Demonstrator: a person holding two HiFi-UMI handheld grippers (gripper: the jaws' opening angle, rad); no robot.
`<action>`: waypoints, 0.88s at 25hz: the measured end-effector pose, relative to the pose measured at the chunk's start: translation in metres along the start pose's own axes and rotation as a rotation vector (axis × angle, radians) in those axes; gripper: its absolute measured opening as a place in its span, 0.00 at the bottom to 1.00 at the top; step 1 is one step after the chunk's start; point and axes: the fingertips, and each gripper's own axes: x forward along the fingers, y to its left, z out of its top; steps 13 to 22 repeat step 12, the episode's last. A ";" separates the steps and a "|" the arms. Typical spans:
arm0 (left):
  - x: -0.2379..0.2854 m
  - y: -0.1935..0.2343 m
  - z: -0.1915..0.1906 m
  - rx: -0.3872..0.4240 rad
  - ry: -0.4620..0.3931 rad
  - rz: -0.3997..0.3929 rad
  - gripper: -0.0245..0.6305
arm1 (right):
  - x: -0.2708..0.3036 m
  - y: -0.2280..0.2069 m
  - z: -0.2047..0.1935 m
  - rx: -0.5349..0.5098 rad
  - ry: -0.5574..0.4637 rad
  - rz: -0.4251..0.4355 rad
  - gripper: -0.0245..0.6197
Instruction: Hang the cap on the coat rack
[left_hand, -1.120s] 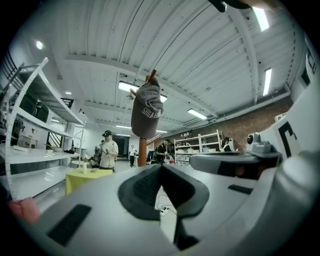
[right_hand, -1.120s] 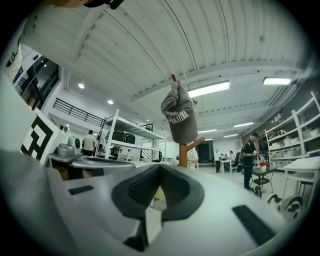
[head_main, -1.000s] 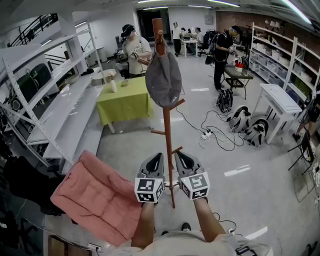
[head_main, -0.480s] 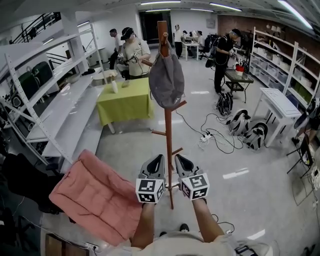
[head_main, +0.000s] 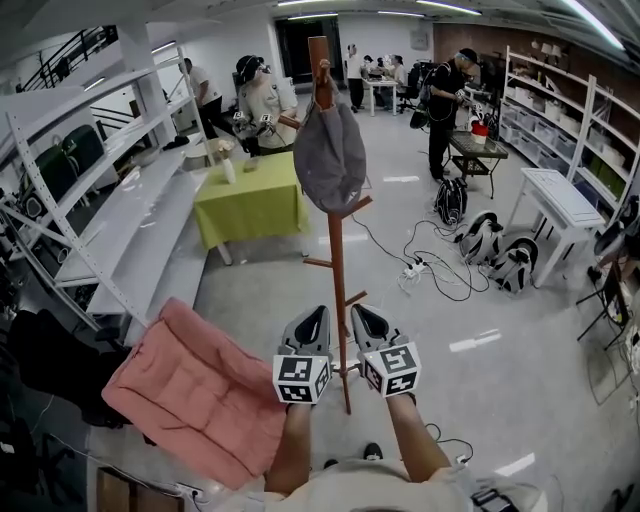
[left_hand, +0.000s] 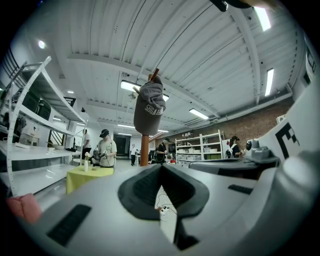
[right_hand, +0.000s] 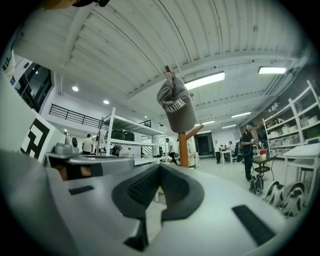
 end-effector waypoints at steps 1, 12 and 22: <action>-0.001 0.000 0.000 0.001 0.004 0.002 0.05 | -0.001 0.000 0.002 0.015 -0.002 0.001 0.04; 0.003 -0.006 -0.004 0.004 0.008 0.013 0.05 | -0.008 -0.012 0.003 0.076 0.004 0.001 0.04; 0.003 -0.006 -0.004 0.004 0.008 0.013 0.05 | -0.008 -0.012 0.003 0.076 0.004 0.001 0.04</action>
